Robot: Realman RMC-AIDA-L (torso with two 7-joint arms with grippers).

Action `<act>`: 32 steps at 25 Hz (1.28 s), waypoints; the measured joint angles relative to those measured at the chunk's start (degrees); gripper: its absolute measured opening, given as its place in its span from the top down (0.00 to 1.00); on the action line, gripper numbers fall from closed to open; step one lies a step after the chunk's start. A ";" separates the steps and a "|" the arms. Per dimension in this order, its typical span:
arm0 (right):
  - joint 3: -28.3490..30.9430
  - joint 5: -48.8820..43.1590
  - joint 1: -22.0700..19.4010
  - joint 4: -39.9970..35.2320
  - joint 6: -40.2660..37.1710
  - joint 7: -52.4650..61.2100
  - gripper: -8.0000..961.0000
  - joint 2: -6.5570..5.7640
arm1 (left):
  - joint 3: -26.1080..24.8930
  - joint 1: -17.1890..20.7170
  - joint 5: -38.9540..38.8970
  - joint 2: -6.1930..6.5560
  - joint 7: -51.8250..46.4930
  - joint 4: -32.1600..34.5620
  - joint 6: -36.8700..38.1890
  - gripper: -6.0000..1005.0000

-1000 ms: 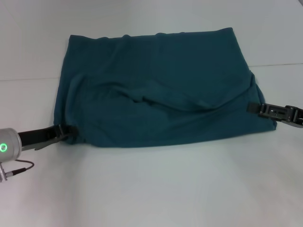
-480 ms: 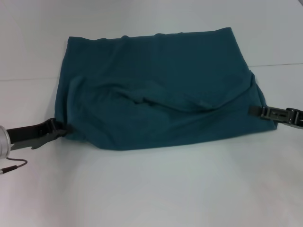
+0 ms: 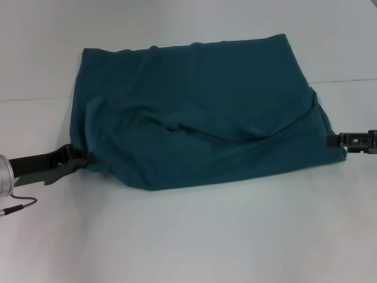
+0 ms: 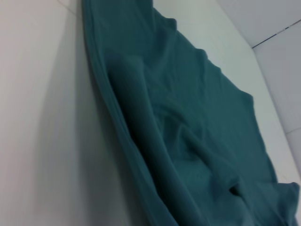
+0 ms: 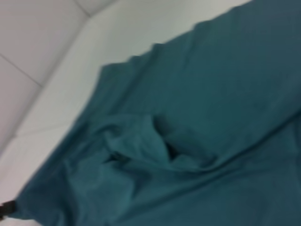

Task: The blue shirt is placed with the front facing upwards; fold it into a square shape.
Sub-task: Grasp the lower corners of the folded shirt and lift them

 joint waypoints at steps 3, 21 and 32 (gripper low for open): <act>0.01 -5.89 2.48 -1.16 2.56 3.48 0.05 -0.84 | 0.00 -0.12 -1.00 0.01 -0.06 0.03 0.48 0.96; -2.13 -21.82 7.96 -1.48 15.72 5.37 0.05 5.42 | 0.01 -0.41 -3.61 -0.06 -0.31 0.97 1.51 0.96; -4.06 -23.60 8.52 -0.32 20.63 5.82 0.08 7.39 | 0.01 -0.37 -3.64 -0.23 -0.12 0.97 1.24 0.96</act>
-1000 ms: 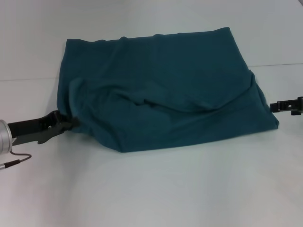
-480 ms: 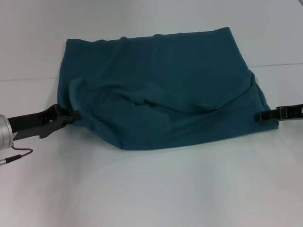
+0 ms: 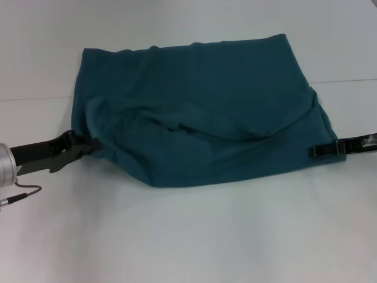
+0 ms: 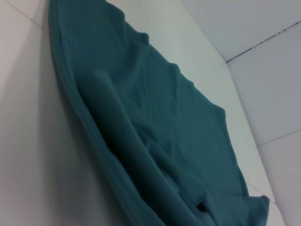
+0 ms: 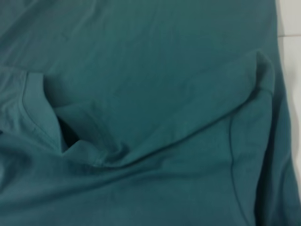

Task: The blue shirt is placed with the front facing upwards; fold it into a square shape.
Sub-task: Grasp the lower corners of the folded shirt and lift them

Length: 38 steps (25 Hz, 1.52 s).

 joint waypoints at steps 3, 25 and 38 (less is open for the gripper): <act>-0.44 -0.22 0.54 1.20 0.44 1.62 0.10 0.02 | 0.00 0.00 0.00 0.00 0.01 0.00 0.00 0.96; 0.17 0.16 -0.32 -0.18 -3.70 4.29 0.89 -1.39 | 0.00 0.44 0.07 0.30 0.03 0.00 1.10 0.96; 0.26 -0.14 -3.69 -10.95 -25.53 3.71 0.96 -2.48 | 1.15 2.25 9.61 3.41 -0.49 4.23 18.03 0.96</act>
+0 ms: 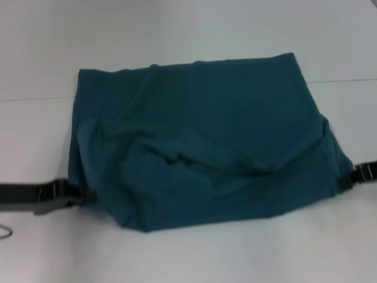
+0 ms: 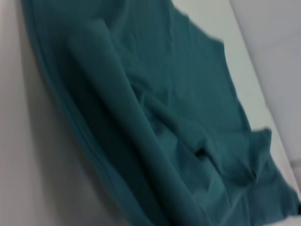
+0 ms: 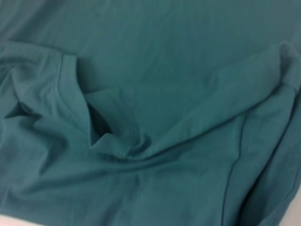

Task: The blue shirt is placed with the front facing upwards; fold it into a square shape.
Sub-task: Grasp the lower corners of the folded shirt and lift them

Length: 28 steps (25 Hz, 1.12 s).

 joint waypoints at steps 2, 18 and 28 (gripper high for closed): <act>-0.31 -0.10 -0.54 -0.45 -3.27 -0.12 0.96 -0.47 | -0.10 0.76 2.23 0.01 -0.32 1.37 3.74 0.96; -0.33 -2.70 -4.30 -0.60 -17.30 -3.04 0.96 -1.85 | -0.13 4.73 14.61 -0.51 -1.00 6.07 19.29 0.96; -0.24 -3.12 -5.02 -0.22 -18.51 -4.13 0.96 -1.98 | -0.47 5.20 19.14 -0.44 -1.02 6.12 20.03 0.96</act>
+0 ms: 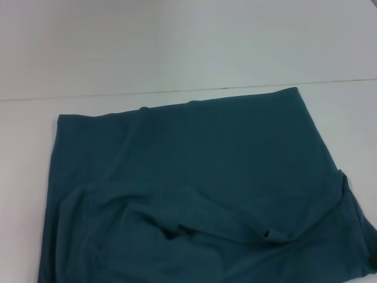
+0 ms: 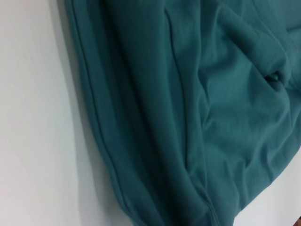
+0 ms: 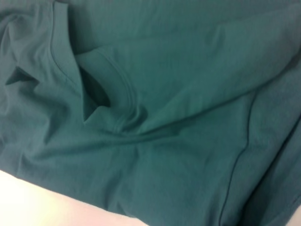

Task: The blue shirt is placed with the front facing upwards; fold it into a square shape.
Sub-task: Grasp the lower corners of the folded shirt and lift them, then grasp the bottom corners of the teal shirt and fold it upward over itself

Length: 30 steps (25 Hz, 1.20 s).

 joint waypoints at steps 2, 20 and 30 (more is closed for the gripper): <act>0.14 0.02 -0.23 0.08 -0.38 -0.15 0.96 0.02 | -0.27 -0.03 0.03 0.06 0.07 0.01 -0.13 0.96; 10.82 6.94 1.39 0.28 4.62 -1.63 0.96 -1.35 | -10.27 -6.18 -1.50 2.51 -3.64 -1.12 -4.11 0.96; 11.78 12.39 3.74 3.60 15.32 2.29 0.96 -2.00 | -9.63 -11.83 -1.10 2.84 -7.72 -3.67 -12.68 0.96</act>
